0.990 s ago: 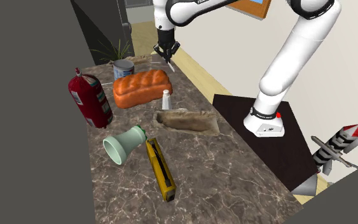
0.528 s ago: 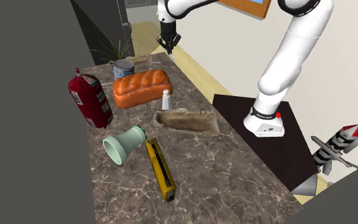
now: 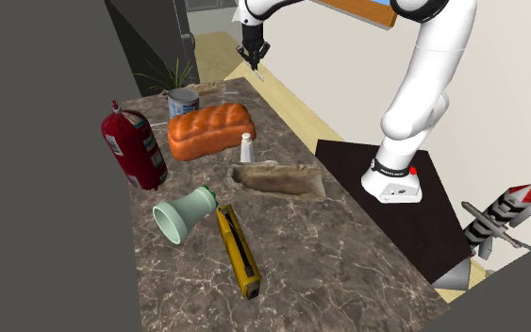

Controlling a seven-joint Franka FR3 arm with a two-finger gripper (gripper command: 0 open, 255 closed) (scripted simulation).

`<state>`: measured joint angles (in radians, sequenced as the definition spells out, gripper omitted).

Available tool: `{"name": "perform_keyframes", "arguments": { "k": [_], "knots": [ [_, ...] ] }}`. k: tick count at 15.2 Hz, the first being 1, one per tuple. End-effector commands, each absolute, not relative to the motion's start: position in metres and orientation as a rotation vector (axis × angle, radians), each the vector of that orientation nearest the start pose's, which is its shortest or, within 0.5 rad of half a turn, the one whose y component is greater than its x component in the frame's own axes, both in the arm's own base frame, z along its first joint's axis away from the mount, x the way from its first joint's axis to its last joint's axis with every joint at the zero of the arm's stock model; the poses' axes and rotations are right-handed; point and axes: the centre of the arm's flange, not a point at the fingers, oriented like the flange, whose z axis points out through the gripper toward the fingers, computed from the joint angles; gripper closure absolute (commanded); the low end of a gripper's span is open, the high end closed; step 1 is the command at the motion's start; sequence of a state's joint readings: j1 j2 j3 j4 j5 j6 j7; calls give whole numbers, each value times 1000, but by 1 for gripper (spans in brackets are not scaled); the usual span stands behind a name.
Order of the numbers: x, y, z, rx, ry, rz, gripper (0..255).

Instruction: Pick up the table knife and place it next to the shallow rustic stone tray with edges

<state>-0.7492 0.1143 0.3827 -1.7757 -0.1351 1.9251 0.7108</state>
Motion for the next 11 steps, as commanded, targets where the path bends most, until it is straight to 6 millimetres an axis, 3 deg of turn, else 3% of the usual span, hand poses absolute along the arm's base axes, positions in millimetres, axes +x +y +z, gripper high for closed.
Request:
{"name": "perform_keyframes", "arguments": {
  "k": [1, 11],
  "knots": [
    [552, -239, 489, -2796, 1591, -94, 255],
    [552, -239, 436, -2796, 1591, -94, 255]
  ]
}}
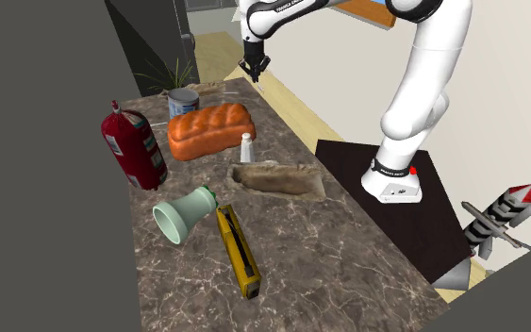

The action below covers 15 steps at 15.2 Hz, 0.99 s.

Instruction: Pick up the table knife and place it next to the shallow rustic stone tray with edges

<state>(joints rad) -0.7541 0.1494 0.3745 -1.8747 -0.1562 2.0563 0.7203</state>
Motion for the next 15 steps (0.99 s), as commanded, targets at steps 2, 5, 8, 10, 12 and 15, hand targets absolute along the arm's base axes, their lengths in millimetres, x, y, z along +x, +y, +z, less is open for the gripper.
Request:
{"name": "perform_keyframes", "arguments": {
  "k": [2, 5, 8, 10, 12, 15],
  "knots": [
    [552, -239, 425, -2796, 1591, -94, 255],
    [552, -239, 410, -2796, 1591, -94, 255],
    [552, -239, 394, -2796, 1591, -94, 255],
    [552, -239, 383, -2796, 1591, -94, 255],
    [552, -239, 373, -2796, 1591, -94, 255],
    [552, -239, 369, -2796, 1591, -94, 255]
  ]
}}
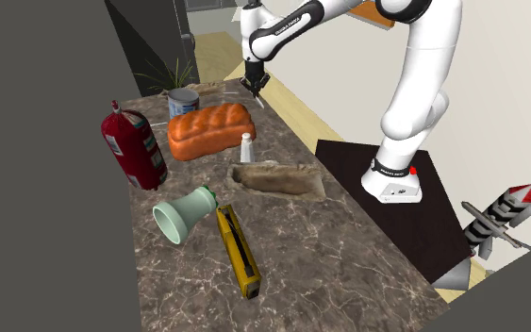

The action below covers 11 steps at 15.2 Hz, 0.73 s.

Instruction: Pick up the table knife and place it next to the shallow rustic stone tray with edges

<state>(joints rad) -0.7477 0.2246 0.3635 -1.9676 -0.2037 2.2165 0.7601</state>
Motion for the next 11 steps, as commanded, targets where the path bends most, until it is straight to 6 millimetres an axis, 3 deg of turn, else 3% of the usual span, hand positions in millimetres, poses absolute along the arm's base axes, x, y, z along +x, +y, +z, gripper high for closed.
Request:
{"name": "perform_keyframes", "arguments": {
  "k": [1, 6, 7, 11],
  "knots": [
    [552, -239, 369, -2796, 1591, -94, 255],
    [552, -239, 369, -2796, 1591, -94, 255],
    [552, -239, 369, -2796, 1591, -94, 0],
    [552, -239, 369, -2796, 1591, -94, 0]
  ]
}}
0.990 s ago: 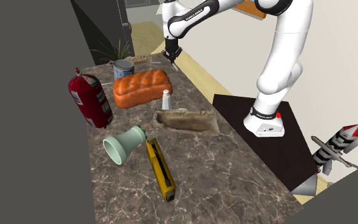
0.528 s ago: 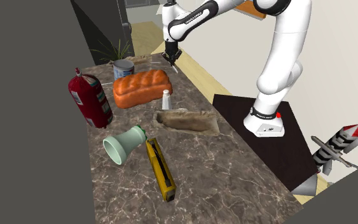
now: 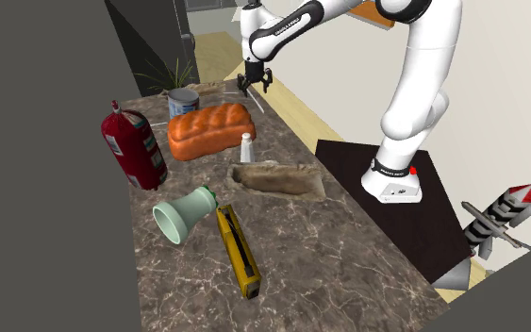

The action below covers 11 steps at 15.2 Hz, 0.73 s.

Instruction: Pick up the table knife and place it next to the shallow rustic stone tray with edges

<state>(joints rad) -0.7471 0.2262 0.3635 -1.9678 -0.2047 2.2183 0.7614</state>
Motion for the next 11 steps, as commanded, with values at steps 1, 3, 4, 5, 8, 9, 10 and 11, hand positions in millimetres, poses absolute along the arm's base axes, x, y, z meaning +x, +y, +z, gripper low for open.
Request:
{"name": "perform_keyframes", "arguments": {
  "k": [1, 3, 4, 5, 8, 9, 10, 11],
  "knots": [
    [552, -239, 369, -2796, 1591, -94, 0],
    [552, -236, 395, -2796, 1591, -94, 0],
    [552, -235, 408, -2796, 1591, -94, 0],
    [552, -234, 419, -2796, 1591, -94, 0],
    [552, -234, 419, -2796, 1591, -94, 0],
    [552, -234, 419, -2796, 1591, -94, 0],
    [552, -234, 419, -2796, 1591, -94, 0],
    [552, -234, 419, -2796, 1591, -94, 0]
  ]
}}
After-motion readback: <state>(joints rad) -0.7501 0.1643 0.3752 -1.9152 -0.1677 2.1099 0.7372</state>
